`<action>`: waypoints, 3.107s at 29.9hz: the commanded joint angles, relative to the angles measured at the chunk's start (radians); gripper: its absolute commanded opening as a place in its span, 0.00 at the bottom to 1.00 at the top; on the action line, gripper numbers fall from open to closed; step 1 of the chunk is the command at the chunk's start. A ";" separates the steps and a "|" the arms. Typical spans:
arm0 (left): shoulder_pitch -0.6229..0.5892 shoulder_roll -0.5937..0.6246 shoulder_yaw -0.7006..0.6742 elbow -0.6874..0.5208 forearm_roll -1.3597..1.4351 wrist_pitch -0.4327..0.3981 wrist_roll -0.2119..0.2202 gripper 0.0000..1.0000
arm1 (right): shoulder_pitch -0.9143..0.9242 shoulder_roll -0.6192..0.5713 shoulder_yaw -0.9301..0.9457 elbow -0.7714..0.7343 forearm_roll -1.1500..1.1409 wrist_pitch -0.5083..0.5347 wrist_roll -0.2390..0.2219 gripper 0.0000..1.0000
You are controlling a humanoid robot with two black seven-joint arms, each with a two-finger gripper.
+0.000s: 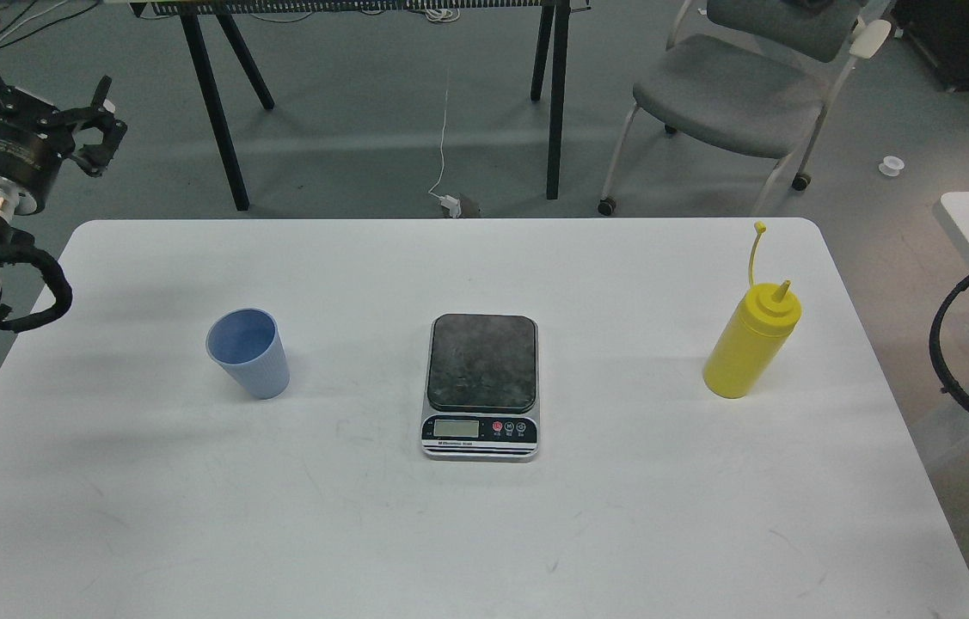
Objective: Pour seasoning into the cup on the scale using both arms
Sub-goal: 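Move the left gripper forward toward the light blue cup, then close the left gripper around the light blue cup, then lift the cup with the left gripper and lower it onto the scale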
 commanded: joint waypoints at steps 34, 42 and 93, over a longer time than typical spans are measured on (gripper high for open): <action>0.001 0.233 0.171 -0.534 2.015 0.225 0.047 0.90 | -0.023 -0.035 0.007 0.013 0.000 0.000 0.003 1.00; -0.005 0.221 0.395 -0.477 2.152 0.335 0.047 0.79 | -0.023 -0.044 0.007 0.013 0.000 0.000 0.003 1.00; -0.305 0.094 0.538 -0.564 2.137 0.122 0.000 0.00 | -0.040 -0.089 0.022 0.013 0.000 0.000 0.009 1.00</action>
